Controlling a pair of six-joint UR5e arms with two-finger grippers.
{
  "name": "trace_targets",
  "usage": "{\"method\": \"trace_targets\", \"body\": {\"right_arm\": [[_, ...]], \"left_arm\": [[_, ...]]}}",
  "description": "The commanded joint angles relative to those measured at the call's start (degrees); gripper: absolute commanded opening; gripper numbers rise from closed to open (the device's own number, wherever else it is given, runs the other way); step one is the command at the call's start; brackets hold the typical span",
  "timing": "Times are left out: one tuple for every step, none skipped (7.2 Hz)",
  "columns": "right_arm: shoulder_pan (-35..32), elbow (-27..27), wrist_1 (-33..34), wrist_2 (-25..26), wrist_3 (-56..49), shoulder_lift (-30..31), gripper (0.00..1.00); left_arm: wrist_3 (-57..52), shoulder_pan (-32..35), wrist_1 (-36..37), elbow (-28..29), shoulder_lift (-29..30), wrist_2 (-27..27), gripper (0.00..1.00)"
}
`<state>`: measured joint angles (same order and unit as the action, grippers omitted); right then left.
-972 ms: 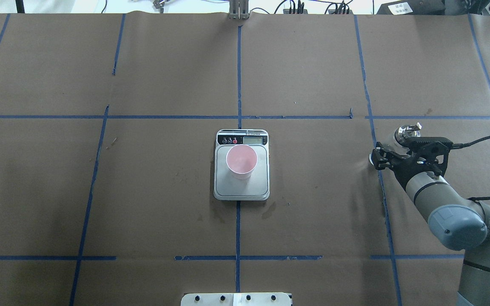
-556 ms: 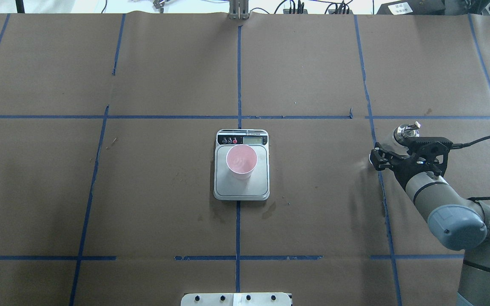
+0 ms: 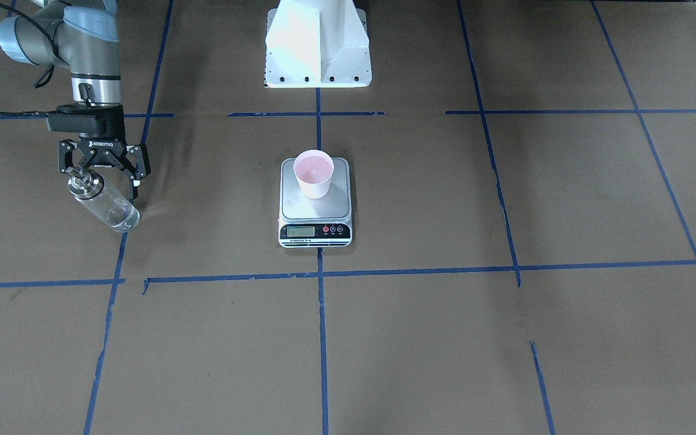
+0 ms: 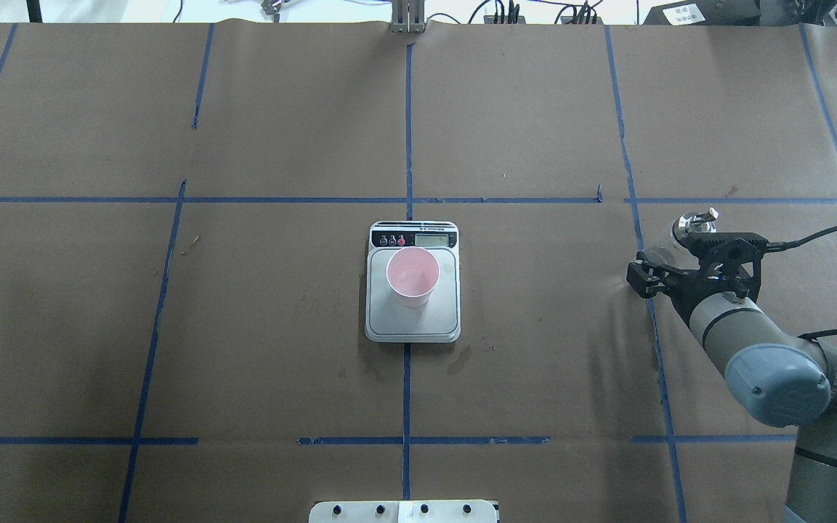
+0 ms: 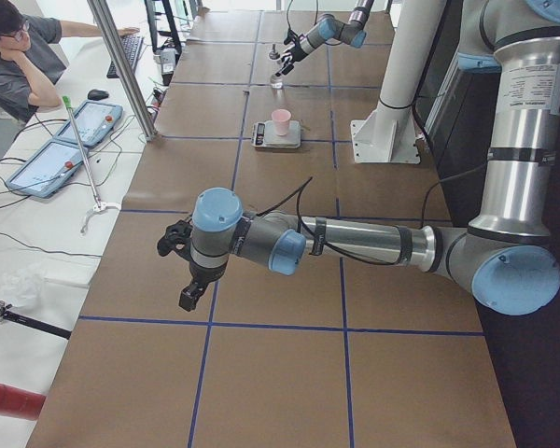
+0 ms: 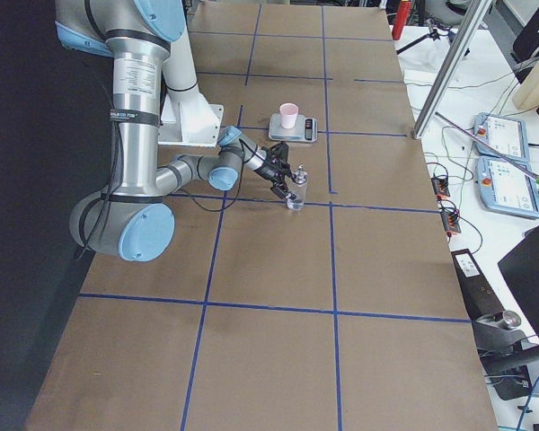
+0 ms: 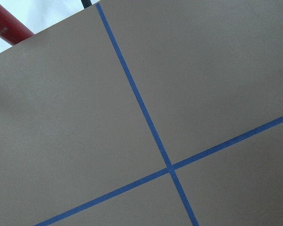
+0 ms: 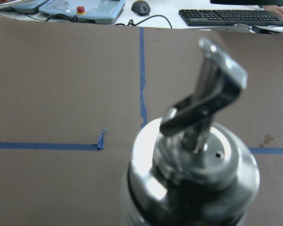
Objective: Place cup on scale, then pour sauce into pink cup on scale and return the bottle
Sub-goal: 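Lower the bottle with the right gripper back to its original spot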
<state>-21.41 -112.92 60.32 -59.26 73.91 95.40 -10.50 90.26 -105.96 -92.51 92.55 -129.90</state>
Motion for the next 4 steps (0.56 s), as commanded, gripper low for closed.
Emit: {"method": "trace_targets", "body": {"right_arm": [[-0.04,-5.62,10.91,-6.61,0.0,0.22,1.0],[-0.12,-9.04,16.26,-13.53,0.0,0.66,1.0],[-0.12,-14.55,23.45,-17.34,0.0,0.49,1.0],[-0.12,-19.57,28.83,-21.12,0.0,0.05,1.0]], "left_arm": [[0.04,0.0,0.05,-0.12,0.09,0.0,1.0],[0.04,0.0,0.05,-0.04,0.09,-0.09,1.0],[0.04,0.0,0.05,0.05,0.09,-0.09,1.0],[0.04,0.0,0.05,-0.04,0.09,-0.09,1.0]]}}
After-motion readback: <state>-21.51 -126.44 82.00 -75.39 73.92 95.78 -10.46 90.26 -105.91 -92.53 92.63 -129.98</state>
